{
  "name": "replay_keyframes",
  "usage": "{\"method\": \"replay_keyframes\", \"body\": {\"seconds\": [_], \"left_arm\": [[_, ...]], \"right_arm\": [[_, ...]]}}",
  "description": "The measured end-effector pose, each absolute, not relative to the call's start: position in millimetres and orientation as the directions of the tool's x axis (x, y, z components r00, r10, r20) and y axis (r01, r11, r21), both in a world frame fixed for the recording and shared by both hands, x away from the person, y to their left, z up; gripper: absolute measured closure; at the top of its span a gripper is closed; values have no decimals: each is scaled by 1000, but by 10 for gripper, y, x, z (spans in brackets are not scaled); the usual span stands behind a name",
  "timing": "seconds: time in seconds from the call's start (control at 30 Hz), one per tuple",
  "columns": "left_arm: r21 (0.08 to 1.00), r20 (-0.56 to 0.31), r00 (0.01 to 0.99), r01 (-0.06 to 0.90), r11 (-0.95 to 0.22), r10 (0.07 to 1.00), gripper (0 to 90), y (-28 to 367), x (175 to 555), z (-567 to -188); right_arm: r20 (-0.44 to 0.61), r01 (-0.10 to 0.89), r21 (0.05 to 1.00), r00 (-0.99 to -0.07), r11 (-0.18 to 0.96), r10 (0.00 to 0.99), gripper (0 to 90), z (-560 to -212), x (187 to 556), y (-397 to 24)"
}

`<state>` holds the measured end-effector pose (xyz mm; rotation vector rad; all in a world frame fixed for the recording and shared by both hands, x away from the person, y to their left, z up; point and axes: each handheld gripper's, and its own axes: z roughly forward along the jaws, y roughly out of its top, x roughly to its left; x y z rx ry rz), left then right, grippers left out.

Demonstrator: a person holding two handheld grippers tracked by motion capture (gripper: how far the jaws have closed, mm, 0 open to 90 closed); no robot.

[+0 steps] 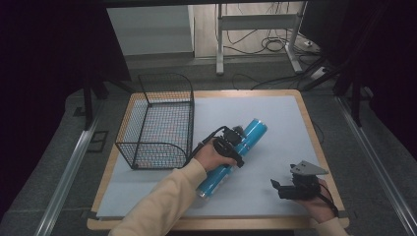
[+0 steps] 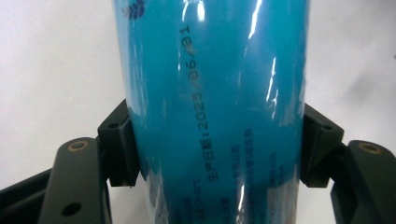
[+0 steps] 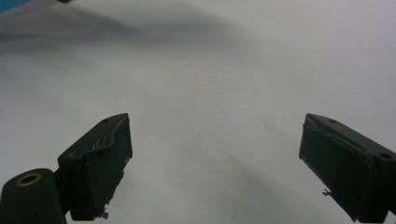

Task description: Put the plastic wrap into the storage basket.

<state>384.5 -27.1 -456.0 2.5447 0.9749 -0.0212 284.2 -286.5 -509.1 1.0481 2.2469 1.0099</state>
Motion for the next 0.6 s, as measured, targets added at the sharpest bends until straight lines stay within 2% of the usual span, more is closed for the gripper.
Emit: {"method": "replay_keyframes", "body": {"seconds": [0.6], "left_arm": [[454, -158, 760, 623, -637, 630, 317, -13, 3812, -4137]], "right_arm": [[-96, 455, 774, -604, 441, 791, 98, -5092, 2844, -2864]]}}
